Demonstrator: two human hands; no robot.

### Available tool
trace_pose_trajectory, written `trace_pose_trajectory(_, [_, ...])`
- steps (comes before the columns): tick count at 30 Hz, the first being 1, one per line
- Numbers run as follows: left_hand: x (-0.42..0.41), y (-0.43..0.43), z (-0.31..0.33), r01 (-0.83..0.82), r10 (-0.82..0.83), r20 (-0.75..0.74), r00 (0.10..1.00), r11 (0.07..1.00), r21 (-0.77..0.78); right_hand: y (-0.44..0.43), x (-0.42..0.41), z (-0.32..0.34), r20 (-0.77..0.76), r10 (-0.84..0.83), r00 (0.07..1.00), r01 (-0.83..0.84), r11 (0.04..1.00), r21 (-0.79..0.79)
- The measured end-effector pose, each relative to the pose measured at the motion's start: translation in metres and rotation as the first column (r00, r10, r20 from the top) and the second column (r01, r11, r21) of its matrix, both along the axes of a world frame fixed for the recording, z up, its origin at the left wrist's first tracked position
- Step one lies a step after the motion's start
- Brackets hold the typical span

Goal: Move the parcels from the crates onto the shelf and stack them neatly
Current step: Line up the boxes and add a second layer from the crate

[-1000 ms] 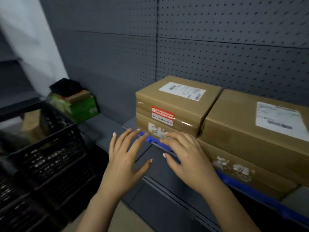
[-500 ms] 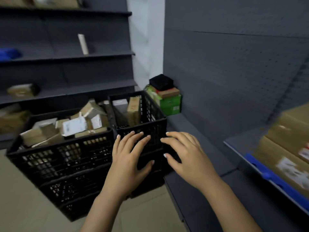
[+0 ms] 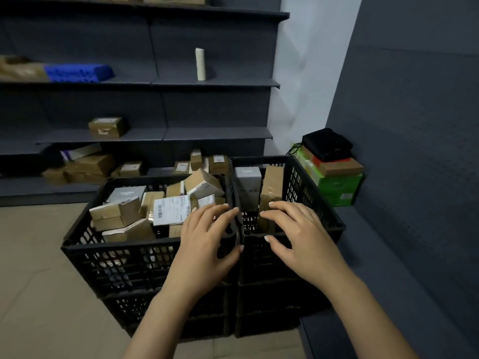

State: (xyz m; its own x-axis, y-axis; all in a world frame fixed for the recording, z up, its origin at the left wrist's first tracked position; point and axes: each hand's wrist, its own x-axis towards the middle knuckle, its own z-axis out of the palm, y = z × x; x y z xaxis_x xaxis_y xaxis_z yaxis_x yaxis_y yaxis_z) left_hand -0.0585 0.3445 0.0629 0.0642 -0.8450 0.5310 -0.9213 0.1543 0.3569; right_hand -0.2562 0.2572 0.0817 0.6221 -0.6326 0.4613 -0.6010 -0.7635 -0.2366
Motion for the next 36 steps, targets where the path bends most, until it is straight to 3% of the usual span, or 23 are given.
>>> trace_pose_trajectory(11, [0.007,-0.207,-0.028,-0.076,0.075,0.017,0.997,0.993,0.090,-0.223,0.009,-0.033,-0.111,-0.012,0.994,0.024,0.993,0.113])
trace_pose_trajectory(18, [-0.015,-0.341,-0.074,-0.147,0.151,0.004,0.988,0.952,0.269,-0.357,0.002,-0.084,-0.216,0.035,0.976,0.017,0.972,0.234])
trace_pose_trajectory(26, [-0.043,-0.431,-0.144,-0.237,0.287,-0.027,0.958,0.840,0.488,-0.423,-0.002,-0.146,-0.242,0.035,0.970,0.060,0.926,0.373])
trace_pose_trajectory(32, [-0.055,-0.482,-0.182,-0.340,0.495,-0.018,0.869,0.623,0.705,-0.447,-0.012,-0.168,-0.217,-0.006,0.976,0.096,0.908,0.408])
trace_pose_trajectory(36, [-0.055,-0.488,-0.189,-0.409,0.608,-0.017,0.794,0.554,0.725,-0.457,-0.011,-0.169,-0.207,-0.009,0.978,0.101,0.895,0.435])
